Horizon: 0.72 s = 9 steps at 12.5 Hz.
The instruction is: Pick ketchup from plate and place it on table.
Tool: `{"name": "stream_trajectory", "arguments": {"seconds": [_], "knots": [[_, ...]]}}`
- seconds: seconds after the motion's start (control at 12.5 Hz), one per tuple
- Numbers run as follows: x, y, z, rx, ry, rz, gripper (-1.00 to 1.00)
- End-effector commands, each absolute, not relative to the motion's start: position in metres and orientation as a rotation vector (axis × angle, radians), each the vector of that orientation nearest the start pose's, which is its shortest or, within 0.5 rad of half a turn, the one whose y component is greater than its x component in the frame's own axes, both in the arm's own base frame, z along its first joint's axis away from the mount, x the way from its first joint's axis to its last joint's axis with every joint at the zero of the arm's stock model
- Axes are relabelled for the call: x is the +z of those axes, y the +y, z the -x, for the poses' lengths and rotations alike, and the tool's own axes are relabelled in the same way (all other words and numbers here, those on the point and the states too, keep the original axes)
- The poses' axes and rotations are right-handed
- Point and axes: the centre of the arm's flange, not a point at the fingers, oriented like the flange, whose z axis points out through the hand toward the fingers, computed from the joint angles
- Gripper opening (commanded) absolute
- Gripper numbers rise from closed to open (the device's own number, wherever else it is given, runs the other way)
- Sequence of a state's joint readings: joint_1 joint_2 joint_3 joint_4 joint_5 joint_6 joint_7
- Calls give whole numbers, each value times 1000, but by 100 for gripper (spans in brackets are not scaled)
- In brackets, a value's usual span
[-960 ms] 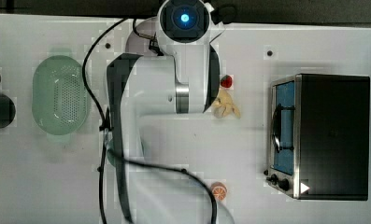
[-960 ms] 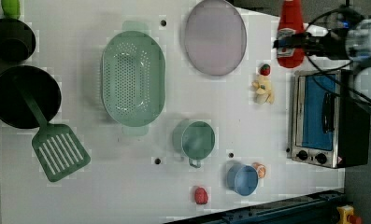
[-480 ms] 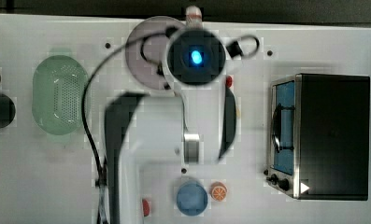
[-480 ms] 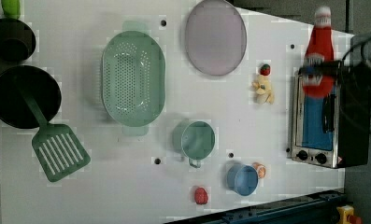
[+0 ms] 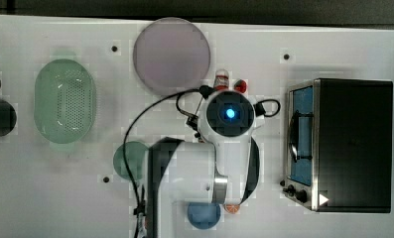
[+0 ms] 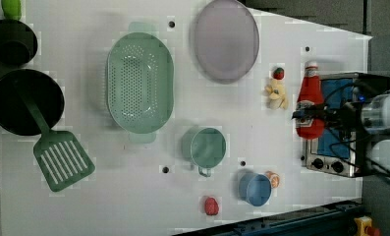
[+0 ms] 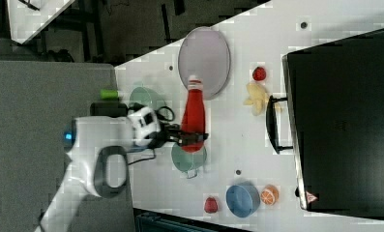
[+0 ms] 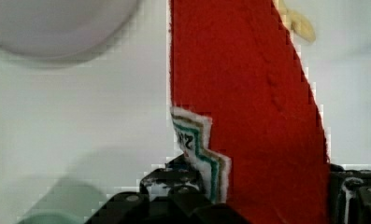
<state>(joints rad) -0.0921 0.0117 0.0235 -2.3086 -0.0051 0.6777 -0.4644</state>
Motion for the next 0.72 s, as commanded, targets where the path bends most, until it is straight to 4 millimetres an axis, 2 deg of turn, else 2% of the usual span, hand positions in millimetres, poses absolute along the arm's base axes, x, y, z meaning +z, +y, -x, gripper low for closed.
{"name": "stream_trajectory", "arguments": {"seconds": [0.08,0.24,0.4,0.48,0.56,0.72], "knots": [[292,-33,-495,34,667,3074,26],[261,-29,-494,1,656,3070,32],[235,-29,-493,20,655,3069,74],[231,-28,-494,17,651,3069,96],[235,-26,-498,-9,646,3067,100],[262,-25,-507,-92,644,3059,100]]}}
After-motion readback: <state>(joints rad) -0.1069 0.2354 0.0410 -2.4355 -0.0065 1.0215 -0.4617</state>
